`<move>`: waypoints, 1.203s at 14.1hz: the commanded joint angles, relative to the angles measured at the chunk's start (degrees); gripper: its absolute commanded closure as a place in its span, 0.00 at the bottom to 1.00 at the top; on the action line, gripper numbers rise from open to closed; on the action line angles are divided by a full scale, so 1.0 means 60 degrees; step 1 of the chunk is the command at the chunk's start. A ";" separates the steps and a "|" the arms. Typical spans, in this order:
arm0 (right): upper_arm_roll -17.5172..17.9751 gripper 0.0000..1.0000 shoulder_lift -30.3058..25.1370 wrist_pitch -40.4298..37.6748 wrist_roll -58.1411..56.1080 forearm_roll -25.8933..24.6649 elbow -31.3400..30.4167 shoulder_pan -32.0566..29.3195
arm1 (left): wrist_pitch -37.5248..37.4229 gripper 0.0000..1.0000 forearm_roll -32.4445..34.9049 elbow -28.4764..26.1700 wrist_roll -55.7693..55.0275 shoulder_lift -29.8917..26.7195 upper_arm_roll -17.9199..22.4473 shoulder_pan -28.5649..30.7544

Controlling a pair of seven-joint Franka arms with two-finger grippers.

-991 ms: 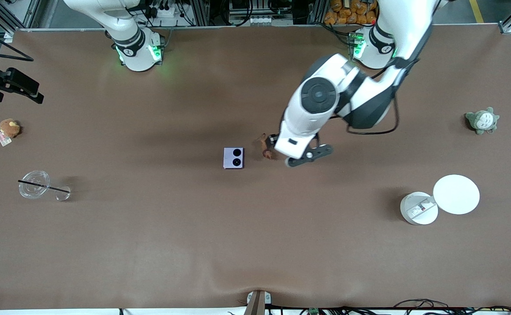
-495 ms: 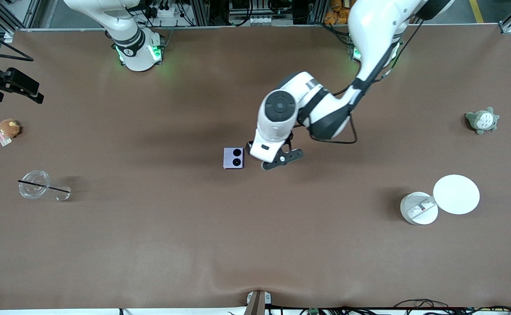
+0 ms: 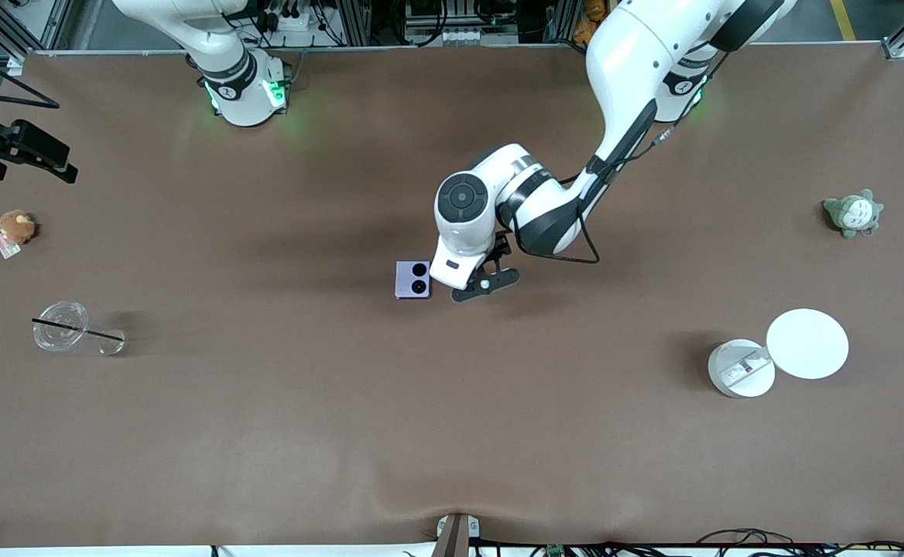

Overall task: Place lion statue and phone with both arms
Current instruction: 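Carry the lion with the left gripper toward the white lamp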

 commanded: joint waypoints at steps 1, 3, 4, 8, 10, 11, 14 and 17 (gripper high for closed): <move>-0.0018 0.00 0.0111 -0.0151 -0.0088 -0.0002 0.0213 -0.0003 | 0.0247 0.03 0.0260 0.0255 -0.0121 0.0422 0.0084 -0.0133; -0.0018 0.00 0.0111 -0.0151 -0.0088 -0.0002 0.0198 -0.0003 | 0.0248 0.10 0.0289 0.0226 -0.0121 0.0481 0.0069 -0.0148; -0.0018 0.00 0.0111 -0.0151 -0.0088 -0.0002 0.0198 -0.0003 | 0.0248 0.17 0.0289 0.0226 -0.0121 0.0510 0.0069 -0.0134; -0.0018 0.00 0.0111 -0.0151 -0.0088 -0.0002 0.0213 -0.0003 | 0.0277 0.53 0.0289 0.0241 -0.0106 0.0716 0.0069 -0.0280; -0.0018 0.00 0.0111 -0.0151 -0.0088 -0.0002 0.0213 -0.0018 | 0.0262 0.90 0.0304 0.0168 0.0040 0.0701 0.0069 -0.0280; -0.0018 0.00 0.0111 -0.0151 -0.0088 -0.0002 0.0213 -0.0018 | 0.0219 1.00 0.0304 0.0109 0.0070 0.0643 0.0069 -0.0265; -0.0018 0.00 0.0111 -0.0180 -0.0088 -0.0002 0.0198 -0.0018 | -0.0073 1.00 0.0304 -0.0022 0.0638 0.0249 0.0098 0.0041; -0.0018 0.00 0.0111 -0.0180 -0.0088 -0.0002 0.0198 -0.0018 | -0.0893 1.00 0.0523 -0.0096 0.1850 -0.0484 0.0113 0.0889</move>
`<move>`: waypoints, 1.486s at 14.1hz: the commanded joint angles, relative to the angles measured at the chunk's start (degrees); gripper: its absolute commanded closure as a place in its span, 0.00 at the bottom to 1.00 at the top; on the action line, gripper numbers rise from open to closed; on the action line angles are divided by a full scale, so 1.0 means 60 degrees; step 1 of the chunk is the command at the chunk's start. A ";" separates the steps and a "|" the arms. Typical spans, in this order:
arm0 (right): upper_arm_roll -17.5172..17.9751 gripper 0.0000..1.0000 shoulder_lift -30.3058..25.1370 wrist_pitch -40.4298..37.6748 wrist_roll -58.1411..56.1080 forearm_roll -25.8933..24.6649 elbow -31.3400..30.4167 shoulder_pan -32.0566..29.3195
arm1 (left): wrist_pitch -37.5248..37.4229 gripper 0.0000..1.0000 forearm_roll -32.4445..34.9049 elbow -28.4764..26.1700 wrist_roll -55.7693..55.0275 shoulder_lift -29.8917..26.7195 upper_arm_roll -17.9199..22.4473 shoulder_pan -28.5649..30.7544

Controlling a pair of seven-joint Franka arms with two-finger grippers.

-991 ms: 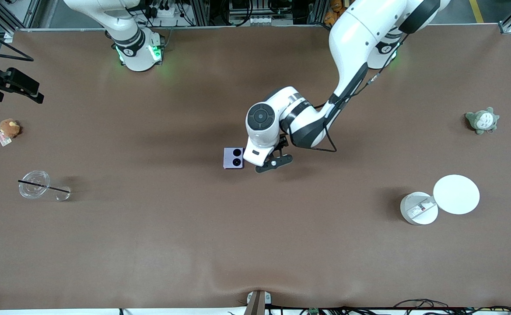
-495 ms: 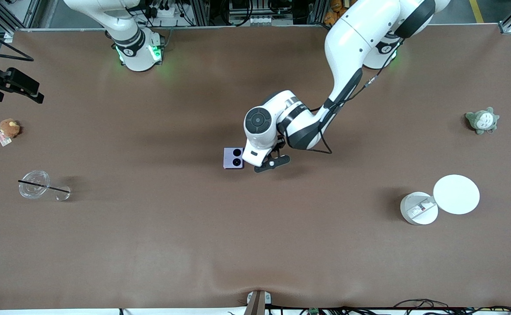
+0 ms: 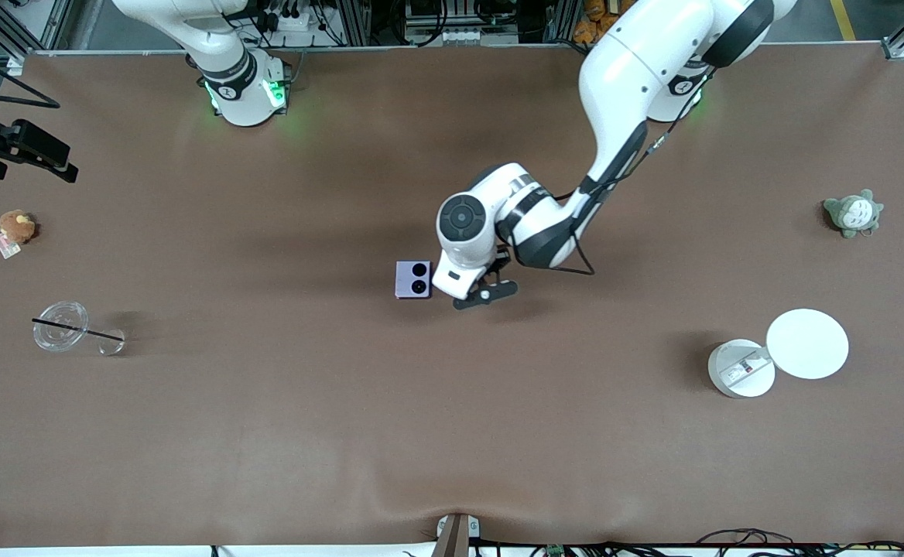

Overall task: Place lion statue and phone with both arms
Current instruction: 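Carry the lion with the left gripper toward the white lamp, then lower the lion beside the lamp while the right gripper reaches the phone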

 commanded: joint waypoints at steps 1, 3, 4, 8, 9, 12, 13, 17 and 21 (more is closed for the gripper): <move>-0.0015 0.00 0.0109 -0.0140 -0.0088 -0.0002 0.0198 -0.0018 | -0.0657 1.00 0.0226 -0.0256 0.1598 -0.0886 -0.0033 0.0912; -0.0015 0.00 0.0109 -0.0140 -0.0103 -0.0002 0.0199 0.0026 | -0.0702 1.00 0.0285 -0.0271 0.2495 -0.0990 -0.0033 0.1702; -0.0015 0.00 0.0153 -0.0140 -0.0117 -0.0002 0.0198 0.0070 | -0.0760 1.00 0.0358 -0.0271 0.3021 -0.1005 -0.0033 0.2083; 0.0014 0.00 0.0666 -0.0491 -0.0088 -0.0002 0.0228 0.0376 | -0.0702 1.00 0.0956 -0.0184 0.5204 -0.0932 -0.0033 0.3607; 0.0014 0.00 0.0710 -0.0492 -0.0088 -0.0002 0.0228 0.0508 | -0.0629 1.00 0.1307 -0.0183 0.5629 -0.0874 -0.0033 0.3871; 0.0014 0.00 0.0958 -0.0375 0.0044 0.0612 0.0272 0.1284 | -0.0147 1.00 0.2158 -0.0183 0.6218 -0.0508 -0.0033 0.4414; 0.0014 0.00 0.1133 -0.0360 0.0058 0.0788 0.0272 0.1460 | -0.0044 1.00 0.2276 -0.0183 0.6350 -0.0420 -0.0033 0.4590; 0.0014 0.00 0.1865 0.0340 0.0582 0.1653 0.0272 0.2221 | 0.0468 1.00 0.2307 -0.0213 0.6629 -0.0098 -0.0018 0.5147; 0.0014 0.00 0.3036 0.1877 0.1259 0.1640 0.0272 0.3508 | 0.0924 1.00 0.2307 -0.0227 0.6630 0.0167 -0.0003 0.5367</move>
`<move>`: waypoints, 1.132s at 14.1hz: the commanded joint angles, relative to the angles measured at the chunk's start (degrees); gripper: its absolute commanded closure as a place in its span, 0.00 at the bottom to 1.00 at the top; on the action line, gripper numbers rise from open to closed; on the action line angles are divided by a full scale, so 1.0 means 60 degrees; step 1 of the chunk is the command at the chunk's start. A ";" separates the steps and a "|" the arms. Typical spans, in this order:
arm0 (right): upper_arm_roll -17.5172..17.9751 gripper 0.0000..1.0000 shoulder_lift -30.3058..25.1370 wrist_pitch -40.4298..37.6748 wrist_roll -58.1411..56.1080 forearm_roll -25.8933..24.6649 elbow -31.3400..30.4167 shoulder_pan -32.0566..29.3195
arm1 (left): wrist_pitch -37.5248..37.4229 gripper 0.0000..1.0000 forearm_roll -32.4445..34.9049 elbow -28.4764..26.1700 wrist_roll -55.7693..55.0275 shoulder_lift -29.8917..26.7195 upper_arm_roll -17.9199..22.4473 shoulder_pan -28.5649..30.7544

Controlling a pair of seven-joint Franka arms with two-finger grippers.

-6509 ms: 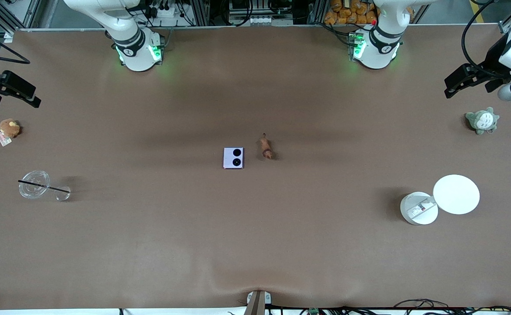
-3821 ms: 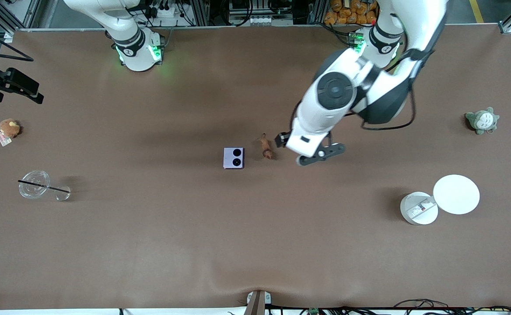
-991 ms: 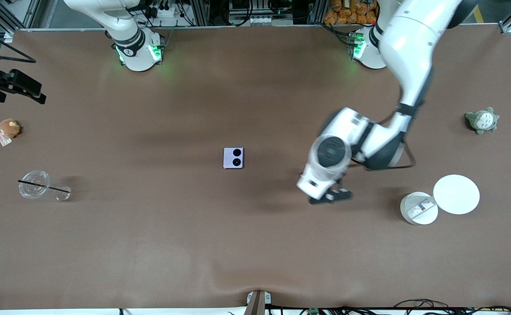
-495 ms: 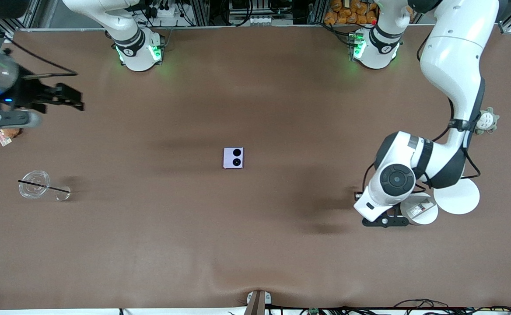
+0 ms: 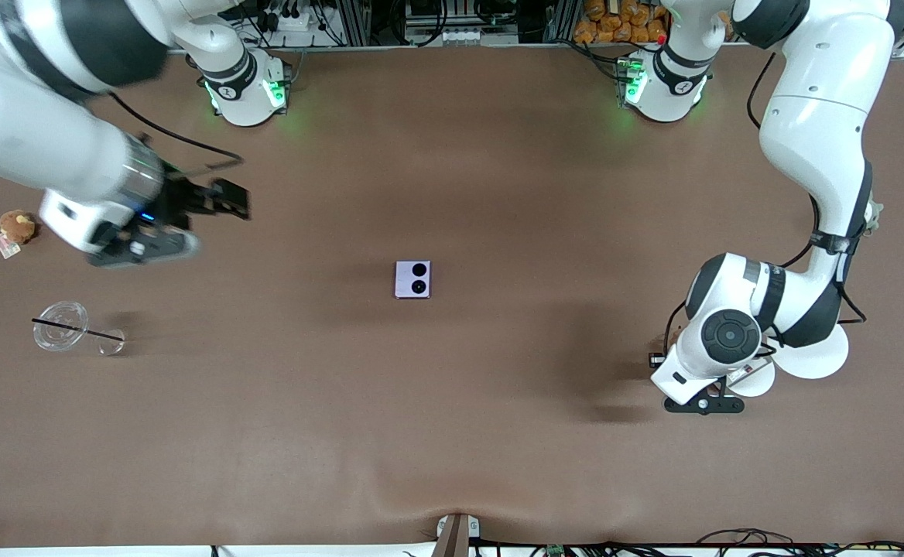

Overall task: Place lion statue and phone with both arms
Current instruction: 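Lower the lion beside the lamp while the right gripper reaches the phone, then grasp the white phone with the right gripper while the left gripper withdraws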

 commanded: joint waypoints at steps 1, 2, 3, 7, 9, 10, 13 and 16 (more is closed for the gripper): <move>-0.0081 0.00 0.1025 0.0849 0.0646 0.0035 0.0314 0.1017 | 0.0274 1.00 0.0194 -0.0030 0.0052 0.0142 -0.0101 0.0209; -0.0081 0.00 0.1318 0.1230 0.1273 0.0035 0.0314 0.1238 | 0.0275 0.94 0.0194 -0.0030 0.0052 0.0158 -0.0101 0.0210; -0.0081 0.00 0.1640 0.1626 0.1671 0.0050 0.0314 0.1414 | 0.0275 0.71 0.0194 -0.0030 0.0052 0.0158 -0.0101 0.0224; -0.0081 0.00 0.2987 0.3237 0.1806 0.0021 0.0299 0.2177 | 0.0173 0.00 0.0048 -0.0015 -0.0065 -0.0251 -0.0232 0.0312; -0.0096 0.00 0.3662 0.4028 0.1821 -0.0052 0.0241 0.2760 | -0.0322 0.00 -0.0010 0.0014 -0.0080 -0.0865 -0.0509 0.0268; -0.0096 0.00 0.3969 0.4336 0.1821 -0.0053 0.0212 0.2807 | -0.0688 0.00 -0.0069 0.0029 -0.0080 -0.1259 -0.0772 0.0326; -0.0096 0.00 0.4513 0.4997 0.1821 -0.0038 0.0110 0.2910 | -0.1583 0.00 -0.0872 0.0058 -0.0065 -0.2577 -0.0877 0.0312; -0.0096 0.00 0.4544 0.6005 0.1777 -0.0038 -0.0723 0.3172 | -0.2607 0.00 -0.1839 0.0087 -0.0006 -0.3866 -0.0848 0.0341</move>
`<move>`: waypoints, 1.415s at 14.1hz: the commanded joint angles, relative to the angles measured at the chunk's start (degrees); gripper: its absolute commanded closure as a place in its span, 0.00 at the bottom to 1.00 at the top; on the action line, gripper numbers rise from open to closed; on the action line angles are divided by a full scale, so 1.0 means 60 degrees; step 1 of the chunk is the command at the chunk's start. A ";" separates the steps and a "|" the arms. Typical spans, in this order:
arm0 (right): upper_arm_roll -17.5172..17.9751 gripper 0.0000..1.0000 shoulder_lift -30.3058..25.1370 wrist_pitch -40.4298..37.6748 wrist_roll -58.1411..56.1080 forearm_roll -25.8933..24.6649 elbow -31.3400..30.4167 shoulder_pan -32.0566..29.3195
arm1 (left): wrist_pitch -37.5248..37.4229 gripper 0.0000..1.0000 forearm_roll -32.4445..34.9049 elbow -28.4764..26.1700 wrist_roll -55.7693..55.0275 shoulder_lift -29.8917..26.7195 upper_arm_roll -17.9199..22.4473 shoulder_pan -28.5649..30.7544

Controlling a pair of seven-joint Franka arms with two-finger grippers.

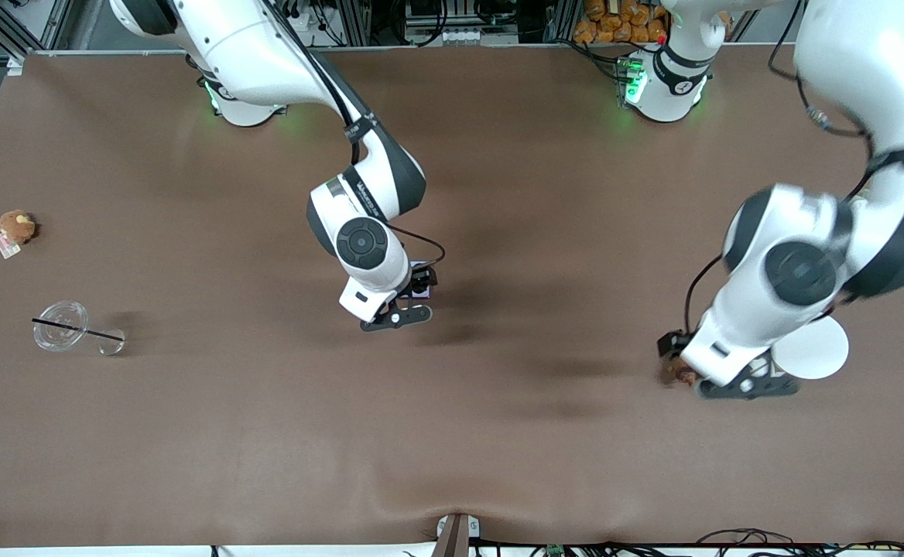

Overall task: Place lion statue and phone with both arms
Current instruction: 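Grasp the white phone with the right gripper while the left gripper withdraws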

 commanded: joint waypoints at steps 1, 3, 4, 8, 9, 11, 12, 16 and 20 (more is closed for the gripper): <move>-0.0085 0.00 -0.0113 0.0859 0.0037 -0.0034 -0.0791 0.0274 | -0.1061 0.00 -0.0914 -0.0313 0.0066 -0.1359 0.0065 0.0250; -0.0070 0.00 -0.0098 0.0921 0.0110 -0.0019 -0.0911 0.0289 | -0.1722 0.00 -0.1661 -0.0313 0.0081 -0.2106 0.0036 0.0689; -0.0070 0.00 -0.0084 0.0877 0.0125 0.0010 -0.0969 0.0304 | -0.1957 0.00 -0.1912 -0.0313 0.0096 -0.2443 0.0022 0.0879; -0.0070 0.00 -0.0054 0.1214 0.0154 0.0098 -0.1482 0.0522 | -0.2560 0.00 -0.2135 -0.0299 0.0096 -0.3369 0.0095 0.1042; -0.0070 0.00 -0.0054 0.1214 0.0372 0.0098 -0.1482 0.0552 | -0.2633 0.00 -0.2163 -0.0226 0.0139 -0.3427 0.0080 0.1173; -0.0070 0.00 -0.0025 0.1228 0.0579 0.0098 -0.1482 0.0611 | -0.2736 0.00 -0.2265 -0.0167 0.0750 -0.3909 0.0414 0.1102; -0.0070 0.00 -0.0040 0.1228 0.0579 0.0098 -0.1482 0.0611 | -0.2838 0.00 -0.2280 -0.0210 0.1277 -0.3984 0.0707 0.0941; -0.0055 0.00 0.0092 0.1506 0.0989 0.0245 -0.1482 0.0685 | -0.3715 0.00 -0.2631 -0.0342 0.2483 -0.4321 0.2942 -0.0518; -0.0055 0.00 0.0209 0.1696 0.1295 0.0289 -0.1482 0.0816 | -0.3879 0.00 -0.2983 -0.0781 0.3304 -0.4716 0.4284 -0.1257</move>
